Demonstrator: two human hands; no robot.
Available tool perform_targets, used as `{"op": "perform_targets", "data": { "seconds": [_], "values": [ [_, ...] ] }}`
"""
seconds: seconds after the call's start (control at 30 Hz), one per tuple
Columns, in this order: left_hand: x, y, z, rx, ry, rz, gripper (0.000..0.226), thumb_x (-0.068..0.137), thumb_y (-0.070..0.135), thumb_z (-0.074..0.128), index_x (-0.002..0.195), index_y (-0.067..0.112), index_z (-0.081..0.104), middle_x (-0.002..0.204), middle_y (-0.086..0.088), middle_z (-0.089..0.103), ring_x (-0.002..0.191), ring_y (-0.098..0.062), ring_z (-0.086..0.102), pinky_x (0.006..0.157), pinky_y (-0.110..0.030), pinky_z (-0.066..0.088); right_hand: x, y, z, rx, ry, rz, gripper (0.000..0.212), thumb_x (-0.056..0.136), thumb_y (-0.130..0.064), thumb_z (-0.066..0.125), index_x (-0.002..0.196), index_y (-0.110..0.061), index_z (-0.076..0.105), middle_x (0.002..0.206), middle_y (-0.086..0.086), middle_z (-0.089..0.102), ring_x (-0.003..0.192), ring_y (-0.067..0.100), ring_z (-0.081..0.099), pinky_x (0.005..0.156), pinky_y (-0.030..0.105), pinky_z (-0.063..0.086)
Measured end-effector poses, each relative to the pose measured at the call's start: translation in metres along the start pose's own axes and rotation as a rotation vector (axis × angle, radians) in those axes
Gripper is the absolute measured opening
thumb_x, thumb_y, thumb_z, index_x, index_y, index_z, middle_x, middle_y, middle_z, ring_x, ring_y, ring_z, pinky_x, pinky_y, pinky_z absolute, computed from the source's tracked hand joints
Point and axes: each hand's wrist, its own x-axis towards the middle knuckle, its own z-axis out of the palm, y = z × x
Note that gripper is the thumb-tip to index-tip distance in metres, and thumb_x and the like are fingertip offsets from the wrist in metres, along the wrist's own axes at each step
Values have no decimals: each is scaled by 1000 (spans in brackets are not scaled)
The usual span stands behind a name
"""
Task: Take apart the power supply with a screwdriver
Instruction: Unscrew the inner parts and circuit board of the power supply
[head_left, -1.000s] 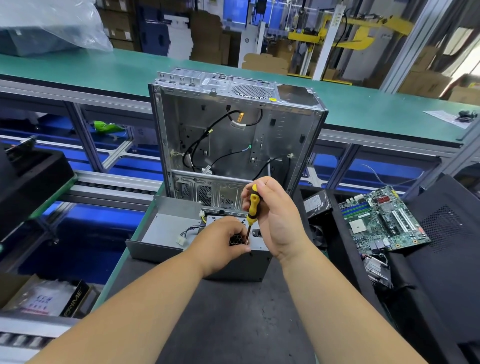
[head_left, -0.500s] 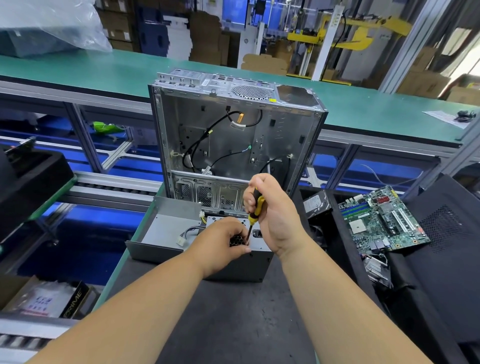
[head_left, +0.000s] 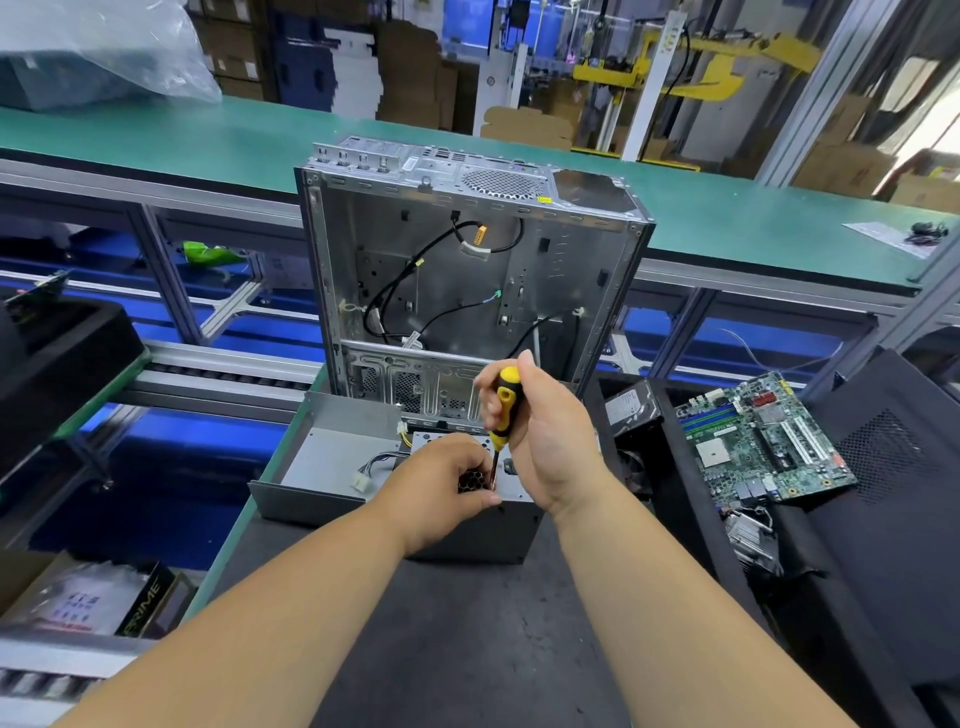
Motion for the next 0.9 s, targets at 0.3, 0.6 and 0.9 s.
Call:
{"op": "perform_targets", "data": {
  "seconds": [0.3, 0.6, 0.9],
  "values": [
    [1, 1, 0, 10, 3, 21, 34, 81, 27, 78, 69, 37, 48, 87, 10, 54, 87, -4, 54, 80, -28, 46, -1, 5, -2, -2, 45, -70, 16, 94, -28, 49, 82, -18, 47, 71, 1, 54, 65, 16, 47, 62, 22, 43],
    [1, 1, 1, 31, 0, 20, 31, 82, 29, 77, 71, 37, 49, 85, 13, 53, 84, 2, 50, 74, -18, 42, 2, -4, -4, -42, 144, -39, 32, 90, -25, 47, 66, -16, 66, 66, 0, 57, 61, 15, 52, 68, 33, 40],
    [1, -2, 3, 20, 7, 22, 36, 80, 28, 78, 68, 41, 47, 83, 12, 52, 83, -2, 50, 72, -17, 40, 0, -1, 0, -4, 76, -26, 23, 89, -34, 49, 78, -15, 49, 60, -3, 44, 56, 14, 38, 60, 27, 34]
  ]
}}
